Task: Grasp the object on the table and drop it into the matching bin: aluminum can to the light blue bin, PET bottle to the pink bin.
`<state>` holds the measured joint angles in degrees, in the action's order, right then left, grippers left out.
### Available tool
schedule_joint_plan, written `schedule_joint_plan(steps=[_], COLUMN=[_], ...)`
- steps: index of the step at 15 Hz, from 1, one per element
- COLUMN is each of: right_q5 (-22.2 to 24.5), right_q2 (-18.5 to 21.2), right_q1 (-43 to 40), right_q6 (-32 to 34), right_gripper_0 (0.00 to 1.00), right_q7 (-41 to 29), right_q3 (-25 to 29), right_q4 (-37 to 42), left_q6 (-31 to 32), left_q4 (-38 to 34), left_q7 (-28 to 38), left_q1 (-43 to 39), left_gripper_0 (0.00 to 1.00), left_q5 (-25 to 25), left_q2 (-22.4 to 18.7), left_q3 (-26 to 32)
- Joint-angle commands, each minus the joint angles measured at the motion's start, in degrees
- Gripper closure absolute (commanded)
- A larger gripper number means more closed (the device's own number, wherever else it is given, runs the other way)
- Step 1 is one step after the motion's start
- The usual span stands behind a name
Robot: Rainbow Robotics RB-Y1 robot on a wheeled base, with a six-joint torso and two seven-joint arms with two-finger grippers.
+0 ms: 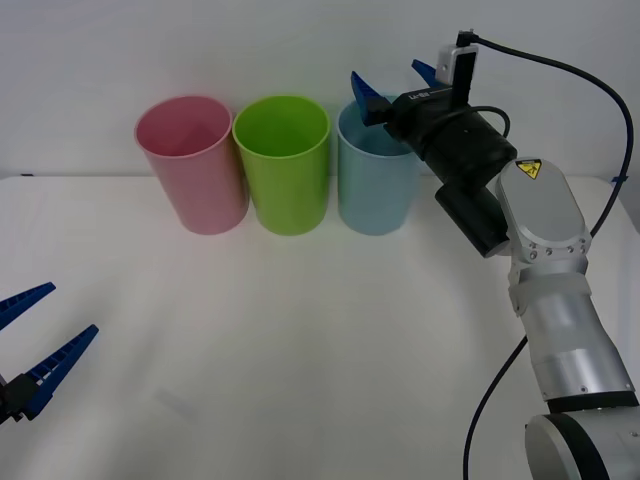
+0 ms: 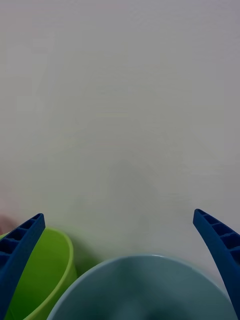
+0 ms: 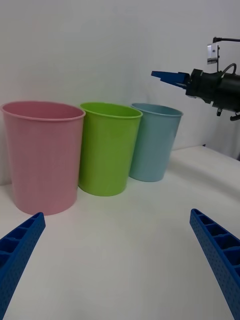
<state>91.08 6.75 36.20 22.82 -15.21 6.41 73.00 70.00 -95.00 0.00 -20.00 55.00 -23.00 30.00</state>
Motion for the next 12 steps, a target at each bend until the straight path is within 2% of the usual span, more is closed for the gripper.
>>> schedule_joint_plan(steps=[1,7,12], right_q5=[-0.8,-6.9,-14.4], right_q2=[0.9,6.6,14.8], right_q1=[-2.1,-9.0,-19.3], right_q6=[0.7,1.3,1.3], right_gripper_0=[0.0,0.0,0.0], right_q7=[-0.2,-0.7,-0.8], right_q3=[-0.1,-4.2,-8.0], right_q4=[2.6,10.3,21.1], left_q6=[0.0,0.0,0.0], left_q4=[0.0,0.0,0.0], left_q7=[0.0,0.0,0.0], left_q1=[0.0,0.0,0.0], left_gripper_0=[0.0,0.0,0.0], left_q5=[0.0,0.0,0.0], left_q2=[0.0,0.0,0.0], left_q3=[0.0,0.0,0.0])
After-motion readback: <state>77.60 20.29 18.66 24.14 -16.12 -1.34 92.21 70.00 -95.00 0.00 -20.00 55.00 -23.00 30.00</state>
